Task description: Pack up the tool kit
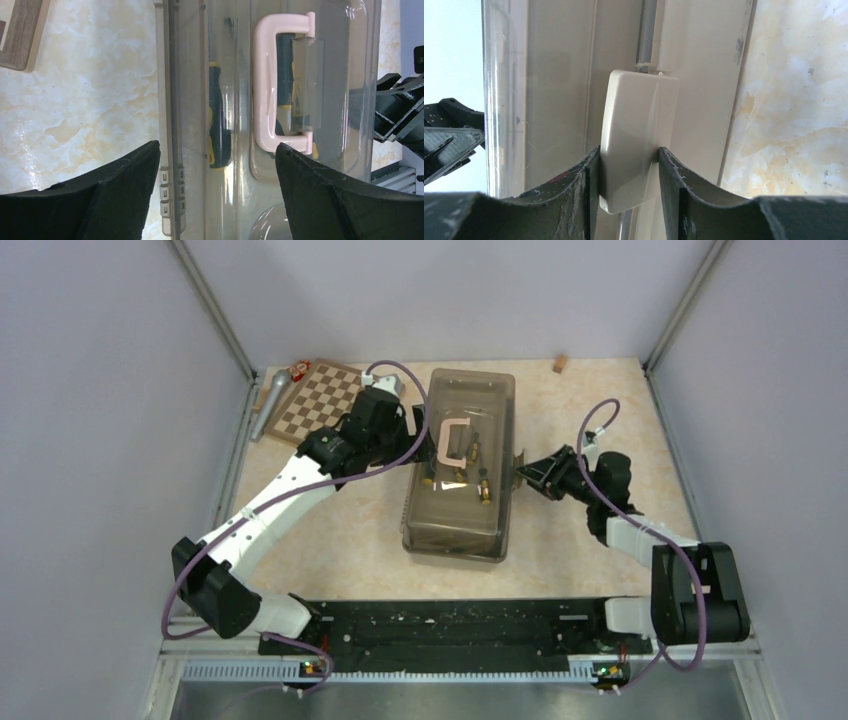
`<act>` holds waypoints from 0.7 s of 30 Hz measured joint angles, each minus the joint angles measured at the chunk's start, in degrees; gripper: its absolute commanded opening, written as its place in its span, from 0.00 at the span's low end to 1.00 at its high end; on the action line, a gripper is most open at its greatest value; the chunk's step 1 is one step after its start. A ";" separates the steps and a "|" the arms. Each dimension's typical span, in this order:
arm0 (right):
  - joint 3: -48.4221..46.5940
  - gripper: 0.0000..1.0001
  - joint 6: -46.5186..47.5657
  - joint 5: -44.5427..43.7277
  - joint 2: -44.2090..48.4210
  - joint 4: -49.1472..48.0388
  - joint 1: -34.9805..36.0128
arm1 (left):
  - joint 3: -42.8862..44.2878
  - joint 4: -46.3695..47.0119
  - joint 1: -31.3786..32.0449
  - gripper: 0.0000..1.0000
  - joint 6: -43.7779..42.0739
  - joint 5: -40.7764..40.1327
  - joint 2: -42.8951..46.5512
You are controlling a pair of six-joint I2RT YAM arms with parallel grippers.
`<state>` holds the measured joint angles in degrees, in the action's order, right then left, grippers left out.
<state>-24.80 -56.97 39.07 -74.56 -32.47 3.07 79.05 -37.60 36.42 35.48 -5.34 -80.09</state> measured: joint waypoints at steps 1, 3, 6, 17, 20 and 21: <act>-0.17 0.41 0.22 -0.07 0.20 0.50 0.09 | 0.00 0.02 0.00 0.89 0.00 0.00 0.00; -0.42 0.41 0.46 -0.20 0.44 1.29 0.11 | 0.00 0.04 0.00 0.89 -0.02 0.00 0.00; -0.50 0.42 0.46 -0.55 0.90 2.12 0.17 | 0.00 0.07 0.00 0.89 -0.07 -0.02 0.00; -1.60 0.50 0.28 -1.57 1.44 3.30 1.22 | 0.02 -0.02 0.00 0.89 -0.33 0.00 -0.04; -1.62 0.49 0.13 -1.92 1.44 3.17 2.10 | 0.02 -0.02 0.00 0.89 -0.33 0.00 -0.04; -1.62 0.49 -0.07 -1.97 1.44 3.13 2.43 | 0.02 -0.02 0.00 0.89 -0.33 0.00 -0.04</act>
<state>-26.41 -57.04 37.10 -73.12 -29.34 5.50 79.07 -37.63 36.42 35.16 -5.34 -80.14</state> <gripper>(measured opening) 0.498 0.896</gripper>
